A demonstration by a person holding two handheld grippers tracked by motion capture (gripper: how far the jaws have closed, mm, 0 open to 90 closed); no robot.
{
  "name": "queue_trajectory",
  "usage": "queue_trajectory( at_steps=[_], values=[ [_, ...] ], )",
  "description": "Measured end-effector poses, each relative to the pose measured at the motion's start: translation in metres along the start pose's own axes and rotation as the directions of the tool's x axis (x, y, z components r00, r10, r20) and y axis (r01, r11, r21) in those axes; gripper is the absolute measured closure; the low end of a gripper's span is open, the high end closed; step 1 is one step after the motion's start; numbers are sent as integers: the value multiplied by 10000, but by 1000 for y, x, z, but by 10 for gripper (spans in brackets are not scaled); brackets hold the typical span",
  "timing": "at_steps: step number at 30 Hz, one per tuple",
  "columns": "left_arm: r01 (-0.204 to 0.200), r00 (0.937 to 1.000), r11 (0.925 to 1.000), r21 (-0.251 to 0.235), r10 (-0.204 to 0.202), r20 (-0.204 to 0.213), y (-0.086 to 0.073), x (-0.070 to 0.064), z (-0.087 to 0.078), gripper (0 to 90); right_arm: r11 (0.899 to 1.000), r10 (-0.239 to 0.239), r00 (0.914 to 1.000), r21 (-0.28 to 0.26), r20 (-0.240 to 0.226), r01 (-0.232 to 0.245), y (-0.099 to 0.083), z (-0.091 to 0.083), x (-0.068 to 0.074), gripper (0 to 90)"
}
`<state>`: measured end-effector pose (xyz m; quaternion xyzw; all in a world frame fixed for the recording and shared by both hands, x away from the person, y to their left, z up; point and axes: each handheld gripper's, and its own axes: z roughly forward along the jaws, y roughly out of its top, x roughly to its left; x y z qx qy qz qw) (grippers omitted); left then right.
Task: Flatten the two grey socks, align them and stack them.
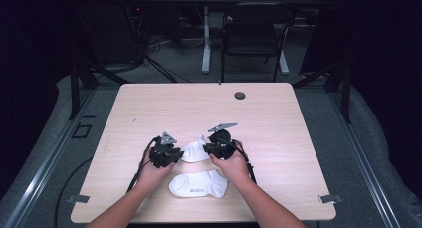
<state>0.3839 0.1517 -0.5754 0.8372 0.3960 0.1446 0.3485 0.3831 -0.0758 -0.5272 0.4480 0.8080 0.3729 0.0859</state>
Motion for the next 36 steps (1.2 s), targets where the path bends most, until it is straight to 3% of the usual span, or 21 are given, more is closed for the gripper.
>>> queue_trajectory(
  at_steps=[7, 20, 27, 30, 36],
  values=[
    [3, 10000, 10000, 39, -3, 13, -2, 0, 0, 872, 9998, 187, 9998, -59, 120, -187, -5, -5, -9, 853],
    [-26, 10000, 10000, 69, 26, 9, -3, 4, -2, 883, 9968, 739, 9956, 260, 571, -755, -30, -5, -37, 855],
    [-121, 9999, 9998, 147, 121, 17, -3, 4, -3, 884, 9946, 860, 9940, 522, 668, -896, -43, -1, -43, 852],
    [-128, 9999, 9998, 162, 127, 77, -3, 4, -3, 884, 9943, 839, 9944, 610, 639, -878, -44, -1, -43, 797],
    [-172, 9998, 9997, 163, 170, 134, -2, 5, -3, 883, 9981, 608, 9950, 25, 787, -612, -37, -10, -41, 696]
  ],
)
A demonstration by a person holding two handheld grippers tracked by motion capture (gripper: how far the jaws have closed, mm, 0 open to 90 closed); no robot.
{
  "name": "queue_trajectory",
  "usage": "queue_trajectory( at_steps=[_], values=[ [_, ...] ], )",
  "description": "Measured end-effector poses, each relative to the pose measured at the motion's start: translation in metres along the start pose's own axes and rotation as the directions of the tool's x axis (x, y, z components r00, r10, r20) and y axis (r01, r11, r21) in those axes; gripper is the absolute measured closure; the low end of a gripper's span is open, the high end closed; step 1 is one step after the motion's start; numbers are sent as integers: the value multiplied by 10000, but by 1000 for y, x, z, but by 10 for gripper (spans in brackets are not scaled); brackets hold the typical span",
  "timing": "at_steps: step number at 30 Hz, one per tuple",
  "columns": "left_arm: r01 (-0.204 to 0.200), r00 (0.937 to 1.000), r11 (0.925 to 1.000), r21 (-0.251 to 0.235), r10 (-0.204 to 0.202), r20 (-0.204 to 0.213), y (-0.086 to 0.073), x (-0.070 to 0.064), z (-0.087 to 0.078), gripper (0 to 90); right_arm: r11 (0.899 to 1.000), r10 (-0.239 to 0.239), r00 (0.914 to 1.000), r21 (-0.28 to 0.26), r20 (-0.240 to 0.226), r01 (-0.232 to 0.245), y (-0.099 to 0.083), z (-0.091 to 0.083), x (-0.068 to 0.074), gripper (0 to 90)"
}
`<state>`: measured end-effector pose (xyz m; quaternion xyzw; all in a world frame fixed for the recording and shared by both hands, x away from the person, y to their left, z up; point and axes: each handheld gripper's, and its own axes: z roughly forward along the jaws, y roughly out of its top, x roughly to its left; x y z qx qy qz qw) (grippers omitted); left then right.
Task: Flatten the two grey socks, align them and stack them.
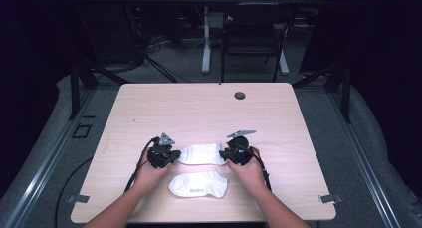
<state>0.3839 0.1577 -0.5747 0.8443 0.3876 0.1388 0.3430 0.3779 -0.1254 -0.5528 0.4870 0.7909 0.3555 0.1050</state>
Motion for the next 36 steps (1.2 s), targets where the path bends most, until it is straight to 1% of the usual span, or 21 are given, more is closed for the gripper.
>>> queue_trajectory(
  at_steps=[2, 3, 4, 6, 9, 10, 13, 14, 15, 16, 17, 18, 20, 22, 23, 26, 27, 28, 35, 36],
  values=[
    [-17, 10000, 10000, 9, 17, -11, 0, 0, 0, 883, 9994, -185, 9996, -292, 215, 191, 4, -2, 2, 659],
    [-37, 10000, 10000, 47, 37, 34, 0, 0, 0, 883, 9987, -238, 9993, -444, 280, 250, 5, -2, 4, 654],
    [-47, 10000, 10000, 61, 47, 44, 0, 0, 0, 883, 9982, -333, 9989, -483, 329, 349, 6, -2, 4, 647],
    [-56, 10000, 10000, 78, 55, 49, 0, 0, 0, 884, 9986, -364, 9988, -360, 320, 375, 8, 1, 5, 624],
    [-39, 10000, 10000, 37, 39, 13, 0, 1, 0, 883, 9990, -314, 9990, -312, 314, 324, 8, 5, 5, 613],
    [-38, 10000, 10000, 28, 38, 18, 0, 1, 0, 883, 9995, -239, 9993, -215, 282, 245, 8, 10, 4, 612],
    [-22, 10000, 10000, 12, 22, 30, 0, 1, 0, 883, 9997, -214, 9988, -79, 434, 217, 8, 15, 2, 680],
    [-22, 10000, 10000, 12, 22, 30, 0, 1, 0, 883, 9997, -214, 9988, -79, 434, 217, 8, 15, 2, 680],
    [-26, 10000, 10000, 54, 26, 40, 0, 2, -1, 883, 9999, -153, 9983, -7, 570, 154, 7, 17, -1, 716],
    [-26, 10000, 10000, 54, 26, 40, 0, 2, -1, 883, 9999, -153, 9983, -7, 570, 154, 7, 17, -1, 716],
    [-26, 10000, 10000, 53, 25, 29, 0, 2, -1, 883, 9999, -102, 9982, 41, 596, 100, 7, 17, -3, 721],
    [5, 10000, 10000, 55, -5, 34, -1, 2, -1, 883, 9999, -5, 9974, 119, 717, -4, 5, 17, -7, 742],
    [37, 10000, 10000, 33, -37, 11, -2, 4, -2, 883, 9998, 101, 9965, 176, 833, -117, 4, 18, -10, 776],
    [0, 10000, 10000, 49, 0, -21, -2, 4, -2, 883, 9994, 94, 9966, 318, 816, -120, 3, 18, -13, 831],
    [-1, 10000, 10000, 57, 1, -7, -2, 5, -2, 883, 9992, 170, 9968, 343, 784, -197, 3, 19, -14, 844],
    [6, 10000, 10000, 26, -6, -61, -3, 5, -3, 883, 9988, 113, 9968, 461, 788, -149, 2, 20, -15, 861],
    [-11, 10000, 10000, 47, 11, 24, -3, 6, -3, 883, 9988, 94, 9967, 467, 804, -132, 1, 20, -15, 865],
    [20, 10000, 10000, 18, -20, 3, -4, 6, -3, 884, 9990, 105, 9969, 428, 784, -139, 1, 20, -15, 869],
    [117, 9999, 9999, 21, -117, -6, -5, 8, -4, 885, 9986, -66, 9971, 532, 758, 26, 1, 19, -17, 873],
    [132, 9999, 9999, 55, -132, 76, -5, 9, -5, 884, 9984, -38, 9970, 560, 775, -6, 1, 19, -17, 872]
  ],
)
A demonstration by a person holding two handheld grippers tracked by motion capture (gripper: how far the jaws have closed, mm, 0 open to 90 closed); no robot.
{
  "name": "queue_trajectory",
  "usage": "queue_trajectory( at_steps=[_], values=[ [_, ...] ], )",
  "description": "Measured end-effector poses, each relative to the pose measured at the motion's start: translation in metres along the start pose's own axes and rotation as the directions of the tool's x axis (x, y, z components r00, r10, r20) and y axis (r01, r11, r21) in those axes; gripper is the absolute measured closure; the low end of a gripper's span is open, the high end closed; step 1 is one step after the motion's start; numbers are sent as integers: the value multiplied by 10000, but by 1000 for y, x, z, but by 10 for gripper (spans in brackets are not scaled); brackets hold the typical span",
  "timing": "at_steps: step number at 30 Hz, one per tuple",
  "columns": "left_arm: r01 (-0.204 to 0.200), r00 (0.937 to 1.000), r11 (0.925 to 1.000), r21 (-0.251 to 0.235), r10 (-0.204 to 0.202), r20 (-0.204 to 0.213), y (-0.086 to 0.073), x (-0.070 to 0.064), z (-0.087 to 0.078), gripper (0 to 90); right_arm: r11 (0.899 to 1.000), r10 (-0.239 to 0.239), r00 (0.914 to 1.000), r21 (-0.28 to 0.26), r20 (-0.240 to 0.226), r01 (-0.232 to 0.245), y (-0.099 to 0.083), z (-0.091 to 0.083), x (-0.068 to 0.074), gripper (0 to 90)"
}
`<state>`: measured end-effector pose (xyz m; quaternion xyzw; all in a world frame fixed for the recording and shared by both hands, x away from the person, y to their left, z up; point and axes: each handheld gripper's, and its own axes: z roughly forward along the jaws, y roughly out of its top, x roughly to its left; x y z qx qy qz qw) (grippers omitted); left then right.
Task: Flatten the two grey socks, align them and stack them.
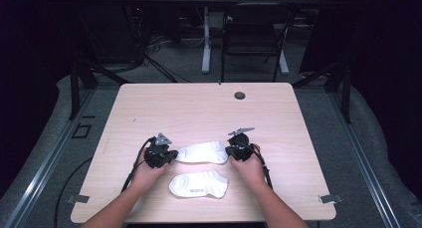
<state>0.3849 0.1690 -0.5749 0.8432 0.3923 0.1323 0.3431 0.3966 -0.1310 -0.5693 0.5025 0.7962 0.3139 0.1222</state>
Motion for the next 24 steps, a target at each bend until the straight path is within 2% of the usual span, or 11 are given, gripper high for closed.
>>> queue_trajectory(
  at_steps=[3, 4, 6, 8, 14, 17, 20, 24],
  values=[
    [5, 10000, 10000, -64, -5, 33, 0, -1, 0, 878, 10000, 67, 9999, 32, -77, -67, 0, -1, 0, 861],
    [30, 9999, 9999, -154, -28, 155, 1, -1, 0, 864, 10000, 44, 9999, -32, -91, -44, 0, -1, 1, 840],
    [-163, 9999, 9993, -346, 162, -51, 2, -2, 0, 796, 9996, 222, 9994, -159, -270, -227, 1, -2, 1, 774],
    [-169, 9998, 9989, -430, 171, 40, 4, -3, 0, 735, 9990, 279, 9990, -343, -351, -291, 2, -4, 2, 742],
    [-181, 9997, 9989, -424, 175, -139, 7, -4, 4, 681, 9983, 38, 9994, -573, -333, -57, 6, -4, 6, 640],
    [-133, 9998, 9995, -275, 130, -119, 6, -2, 7, 691, 9984, 24, 9994, -565, -338, -43, 6, -1, 6, 618],
    [-28, 10000, 9998, -192, 29, 23, 6, -3, 8, 742, 9992, 64, 9993, -397, -358, -78, 6, 2, 5, 621],
    [-49, 9999, 9999, -164, 51, 91, 6, -3, 8, 802, 9999, 25, 9990, -123, -456, -31, 4, 5, 5, 692]
  ],
)
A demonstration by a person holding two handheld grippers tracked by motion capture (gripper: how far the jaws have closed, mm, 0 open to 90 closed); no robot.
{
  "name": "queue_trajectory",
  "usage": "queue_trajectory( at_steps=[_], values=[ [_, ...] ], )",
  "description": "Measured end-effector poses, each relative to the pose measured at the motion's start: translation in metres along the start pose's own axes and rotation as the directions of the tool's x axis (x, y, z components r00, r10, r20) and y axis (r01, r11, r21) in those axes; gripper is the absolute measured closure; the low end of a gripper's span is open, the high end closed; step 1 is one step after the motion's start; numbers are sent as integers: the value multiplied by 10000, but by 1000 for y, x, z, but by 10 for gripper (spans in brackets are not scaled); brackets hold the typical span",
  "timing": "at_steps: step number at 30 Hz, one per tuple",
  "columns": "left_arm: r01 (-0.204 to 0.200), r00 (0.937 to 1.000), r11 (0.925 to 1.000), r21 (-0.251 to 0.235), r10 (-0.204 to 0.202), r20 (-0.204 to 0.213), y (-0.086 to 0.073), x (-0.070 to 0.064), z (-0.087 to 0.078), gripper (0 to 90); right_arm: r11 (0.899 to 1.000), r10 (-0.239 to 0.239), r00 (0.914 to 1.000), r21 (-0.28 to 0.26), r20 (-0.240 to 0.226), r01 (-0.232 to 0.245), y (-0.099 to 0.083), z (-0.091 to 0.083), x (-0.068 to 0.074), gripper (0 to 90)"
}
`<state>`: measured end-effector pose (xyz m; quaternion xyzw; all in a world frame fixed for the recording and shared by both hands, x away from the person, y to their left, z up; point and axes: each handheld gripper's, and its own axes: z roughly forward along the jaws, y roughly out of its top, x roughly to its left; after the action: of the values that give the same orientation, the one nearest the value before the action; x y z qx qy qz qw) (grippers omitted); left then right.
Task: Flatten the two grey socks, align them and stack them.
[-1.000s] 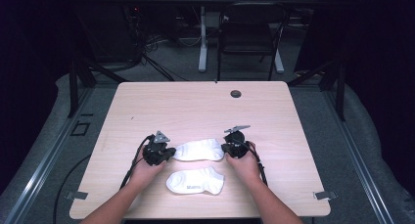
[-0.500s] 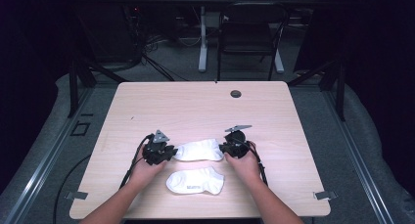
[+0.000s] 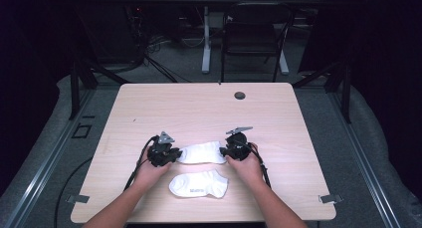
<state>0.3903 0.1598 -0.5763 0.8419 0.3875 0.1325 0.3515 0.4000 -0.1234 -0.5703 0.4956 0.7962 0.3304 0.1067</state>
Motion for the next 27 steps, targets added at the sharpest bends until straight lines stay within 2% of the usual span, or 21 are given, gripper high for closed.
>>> queue_trajectory(
  at_steps=[5, 6, 8, 13, 27],
  values=[
    [-5, 10000, 10000, -36, 5, -35, 0, -1, 1, 860, 9998, -160, 9999, 132, -12, 161, 0, 0, 2, 808],
    [-7, 10000, 10000, 21, 7, 75, 0, -1, 0, 864, 9998, -154, 9999, 158, -58, 155, 0, 0, 2, 830],
    [41, 10000, 10000, 23, -41, 78, 0, 0, 0, 869, 9997, -172, 9997, 175, -170, 175, 0, -1, 2, 851],
    [174, 9997, 9998, 100, -176, 188, 0, 1, -2, 874, 9998, -120, 9996, 165, -263, 125, 0, -3, 1, 857],
    [315, 9992, 9995, -97, -312, 268, 1, 2, -6, 876, 9999, -139, 9987, -50, -491, 136, 1, -11, 3, 861]
  ],
)
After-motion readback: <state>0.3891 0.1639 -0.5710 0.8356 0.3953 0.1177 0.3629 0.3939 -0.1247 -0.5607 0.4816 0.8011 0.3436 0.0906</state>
